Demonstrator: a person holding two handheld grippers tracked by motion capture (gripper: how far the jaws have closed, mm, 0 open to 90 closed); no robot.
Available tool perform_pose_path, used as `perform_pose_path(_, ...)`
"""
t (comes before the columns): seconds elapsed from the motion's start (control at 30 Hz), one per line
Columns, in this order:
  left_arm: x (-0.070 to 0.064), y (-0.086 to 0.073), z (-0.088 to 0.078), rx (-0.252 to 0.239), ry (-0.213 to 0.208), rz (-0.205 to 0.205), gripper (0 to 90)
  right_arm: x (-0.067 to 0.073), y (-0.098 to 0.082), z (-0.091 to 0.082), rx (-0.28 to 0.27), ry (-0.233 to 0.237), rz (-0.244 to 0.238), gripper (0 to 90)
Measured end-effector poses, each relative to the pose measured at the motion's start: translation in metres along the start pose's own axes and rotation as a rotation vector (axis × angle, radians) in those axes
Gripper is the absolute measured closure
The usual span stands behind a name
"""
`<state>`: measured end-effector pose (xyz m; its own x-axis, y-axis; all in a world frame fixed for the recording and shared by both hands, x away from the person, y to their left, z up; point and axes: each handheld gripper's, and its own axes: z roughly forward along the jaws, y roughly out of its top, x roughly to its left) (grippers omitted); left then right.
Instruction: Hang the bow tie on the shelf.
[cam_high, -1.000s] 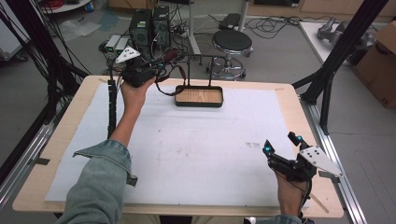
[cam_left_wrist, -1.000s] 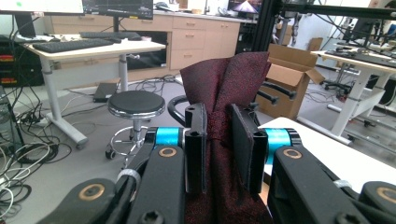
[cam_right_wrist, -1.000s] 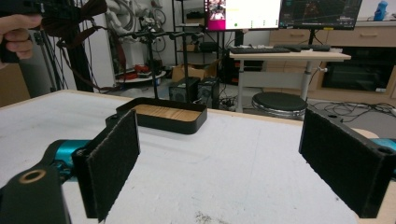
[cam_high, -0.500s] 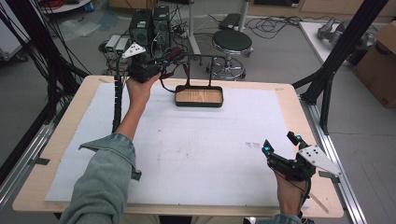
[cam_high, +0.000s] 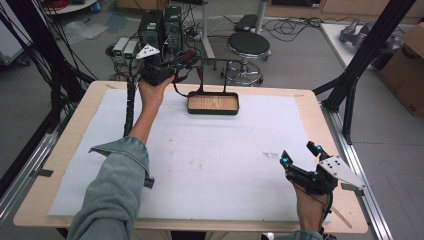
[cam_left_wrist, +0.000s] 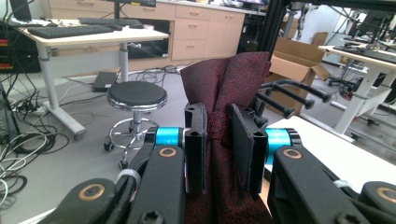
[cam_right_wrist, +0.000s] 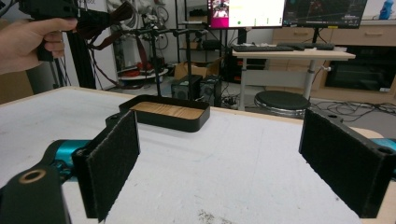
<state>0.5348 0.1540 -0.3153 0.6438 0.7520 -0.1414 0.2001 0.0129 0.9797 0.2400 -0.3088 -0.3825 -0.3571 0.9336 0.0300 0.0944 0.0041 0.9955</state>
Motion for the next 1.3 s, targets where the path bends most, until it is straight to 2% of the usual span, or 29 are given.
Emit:
perform_pose_path(0.27,0.006,-0.004,0.005,-0.005,0.004,0.012,75.6,0.002,-0.001,0.003,0.012,0.008,-0.005,11.4)
perform_pose_path(0.5,0.009,-0.008,0.008,0.015,0.009,0.022,75.3,0.001,-0.002,0.004,0.021,0.008,-0.004,11.4)
perform_pose_path(0.77,0.015,-0.014,0.006,0.031,0.028,0.018,74.9,0.001,-0.003,0.004,0.019,0.010,-0.007,11.4)
perform_pose_path(1.3,0.017,-0.013,0.003,0.045,0.027,0.013,70.3,0.002,-0.002,0.004,0.015,0.012,-0.009,11.4)
